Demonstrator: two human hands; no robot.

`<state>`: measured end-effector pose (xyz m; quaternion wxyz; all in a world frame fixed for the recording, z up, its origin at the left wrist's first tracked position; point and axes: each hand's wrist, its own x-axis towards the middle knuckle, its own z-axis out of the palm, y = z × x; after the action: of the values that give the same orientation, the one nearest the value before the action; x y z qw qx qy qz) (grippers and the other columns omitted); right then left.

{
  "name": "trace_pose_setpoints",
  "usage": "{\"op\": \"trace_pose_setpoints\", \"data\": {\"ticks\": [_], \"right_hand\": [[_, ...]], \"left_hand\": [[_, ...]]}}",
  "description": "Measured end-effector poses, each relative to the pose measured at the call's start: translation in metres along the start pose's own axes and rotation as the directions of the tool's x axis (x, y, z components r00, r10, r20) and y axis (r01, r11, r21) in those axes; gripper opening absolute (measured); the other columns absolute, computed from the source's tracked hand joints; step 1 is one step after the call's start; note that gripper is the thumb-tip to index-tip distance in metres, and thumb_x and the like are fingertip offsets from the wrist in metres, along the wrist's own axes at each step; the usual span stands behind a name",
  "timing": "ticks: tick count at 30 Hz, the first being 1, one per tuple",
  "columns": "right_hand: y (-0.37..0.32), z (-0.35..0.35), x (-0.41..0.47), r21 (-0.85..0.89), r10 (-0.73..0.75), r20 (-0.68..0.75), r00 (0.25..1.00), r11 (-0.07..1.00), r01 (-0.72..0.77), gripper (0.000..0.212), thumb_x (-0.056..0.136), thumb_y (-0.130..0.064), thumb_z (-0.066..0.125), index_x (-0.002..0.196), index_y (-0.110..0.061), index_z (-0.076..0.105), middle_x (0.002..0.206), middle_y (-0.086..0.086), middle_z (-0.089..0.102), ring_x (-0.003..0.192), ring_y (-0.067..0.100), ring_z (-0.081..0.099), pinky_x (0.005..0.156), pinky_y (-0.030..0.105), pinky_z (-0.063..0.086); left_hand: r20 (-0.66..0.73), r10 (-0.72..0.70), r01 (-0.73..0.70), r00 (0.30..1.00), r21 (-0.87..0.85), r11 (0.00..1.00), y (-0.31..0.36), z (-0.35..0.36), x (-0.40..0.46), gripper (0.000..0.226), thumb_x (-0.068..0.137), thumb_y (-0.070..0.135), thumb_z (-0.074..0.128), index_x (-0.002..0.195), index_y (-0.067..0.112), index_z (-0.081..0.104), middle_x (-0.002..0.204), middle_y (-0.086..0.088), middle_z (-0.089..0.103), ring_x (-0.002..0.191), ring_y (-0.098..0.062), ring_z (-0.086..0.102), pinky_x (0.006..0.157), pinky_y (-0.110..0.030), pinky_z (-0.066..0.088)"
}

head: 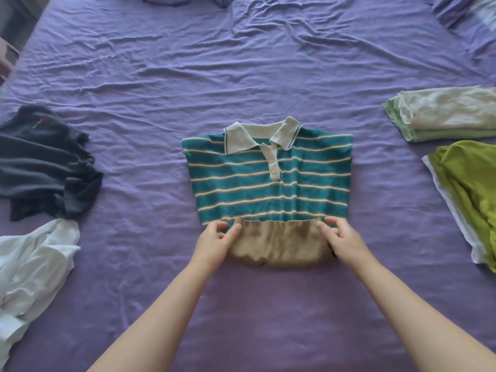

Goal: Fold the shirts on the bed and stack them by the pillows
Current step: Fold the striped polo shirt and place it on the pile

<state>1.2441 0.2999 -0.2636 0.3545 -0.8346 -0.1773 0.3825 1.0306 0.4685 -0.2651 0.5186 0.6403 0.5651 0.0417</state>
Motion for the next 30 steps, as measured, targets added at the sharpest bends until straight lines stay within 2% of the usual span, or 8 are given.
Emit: {"op": "trace_pose_setpoints", "data": {"ticks": [2,4,7,11,16,23,27,30], "right_hand": [[0.002,0.004,0.0,-0.138,-0.039,0.036,0.999,0.989,0.044,0.047,0.084,-0.027,0.068,0.126,-0.015,0.05,0.099,-0.002,0.066,0.1,0.016,0.06,0.079,0.023,0.036],[0.005,0.007,-0.006,-0.208,-0.127,-0.009,0.992,0.971,0.122,0.035,0.084,-0.017,0.068,0.117,-0.012,0.055,0.094,0.0,0.065,0.096,0.021,0.062,0.074,0.02,0.035],[0.007,0.011,-0.018,-0.24,-0.234,-0.078,0.969,0.948,0.209,0.011,0.092,-0.013,0.056,0.102,-0.01,0.053,0.087,0.005,0.061,0.086,0.031,0.059,0.067,0.028,0.034],[0.007,0.006,-0.028,-0.327,-0.261,-0.064,0.963,0.917,0.227,0.018,0.096,-0.017,0.047,0.112,-0.009,0.048,0.092,0.02,0.063,0.087,0.041,0.06,0.067,0.038,0.04],[0.011,-0.017,-0.047,-0.372,-0.218,-0.039,0.975,0.909,0.188,0.02,0.095,-0.014,0.048,0.115,-0.01,0.049,0.099,0.018,0.067,0.095,0.042,0.061,0.071,0.041,0.042],[0.023,-0.02,-0.082,-0.488,-0.121,0.12,0.985,0.857,0.165,0.013,0.095,-0.02,0.048,0.108,-0.02,0.048,0.093,0.012,0.069,0.092,0.035,0.064,0.073,0.04,0.046],[-0.007,-0.021,-0.061,-0.432,-0.17,0.05,0.984,0.885,0.175,0.009,0.096,-0.022,0.048,0.104,-0.019,0.047,0.084,0.004,0.063,0.086,0.032,0.062,0.069,0.04,0.044],[-0.03,-0.022,-0.04,-0.364,-0.217,0.006,0.976,0.909,0.204,0.004,0.097,-0.023,0.045,0.1,-0.021,0.045,0.078,-0.004,0.059,0.078,0.027,0.059,0.066,0.043,0.045]], "left_hand": [[0.076,0.011,-0.025,0.997,0.186,0.982,-0.005,0.006,0.001,0.034,0.079,0.031,0.073,0.104,0.021,0.053,0.092,0.003,0.064,0.086,-0.014,0.061,0.077,-0.027,0.046],[0.03,0.099,-0.104,0.995,0.292,0.951,-0.01,0.009,-0.003,0.022,0.083,0.025,0.068,0.102,0.019,0.057,0.094,0.005,0.064,0.09,-0.016,0.06,0.077,-0.03,0.046],[-0.05,0.314,-0.291,0.948,0.261,0.921,-0.016,0.009,-0.015,0.001,0.093,0.018,0.054,0.094,0.018,0.053,0.088,0.004,0.059,0.084,-0.021,0.056,0.066,-0.025,0.034],[-0.098,0.471,-0.413,0.877,0.349,0.841,-0.018,-0.001,-0.028,0.011,0.095,0.015,0.052,0.103,0.009,0.056,0.093,-0.004,0.061,0.081,-0.028,0.057,0.065,-0.033,0.039],[-0.068,0.454,-0.398,0.888,0.376,0.837,-0.025,-0.021,-0.045,0.016,0.096,0.021,0.051,0.104,0.008,0.054,0.086,-0.012,0.067,0.079,-0.037,0.06,0.06,-0.034,0.035],[0.091,0.316,-0.324,0.944,0.422,0.847,-0.05,-0.025,-0.082,0.017,0.098,0.033,0.044,0.106,0.019,0.048,0.088,-0.001,0.067,0.084,-0.027,0.063,0.065,-0.029,0.037],[-0.007,0.334,-0.306,0.942,0.385,0.871,-0.027,-0.027,-0.065,0.01,0.097,0.031,0.045,0.097,0.021,0.046,0.077,0.008,0.057,0.078,-0.028,0.061,0.059,-0.032,0.036],[-0.078,0.321,-0.28,0.944,0.326,0.903,-0.002,-0.029,-0.042,0.009,0.097,0.03,0.046,0.089,0.025,0.044,0.072,0.012,0.054,0.07,-0.02,0.057,0.055,-0.034,0.038]]}}
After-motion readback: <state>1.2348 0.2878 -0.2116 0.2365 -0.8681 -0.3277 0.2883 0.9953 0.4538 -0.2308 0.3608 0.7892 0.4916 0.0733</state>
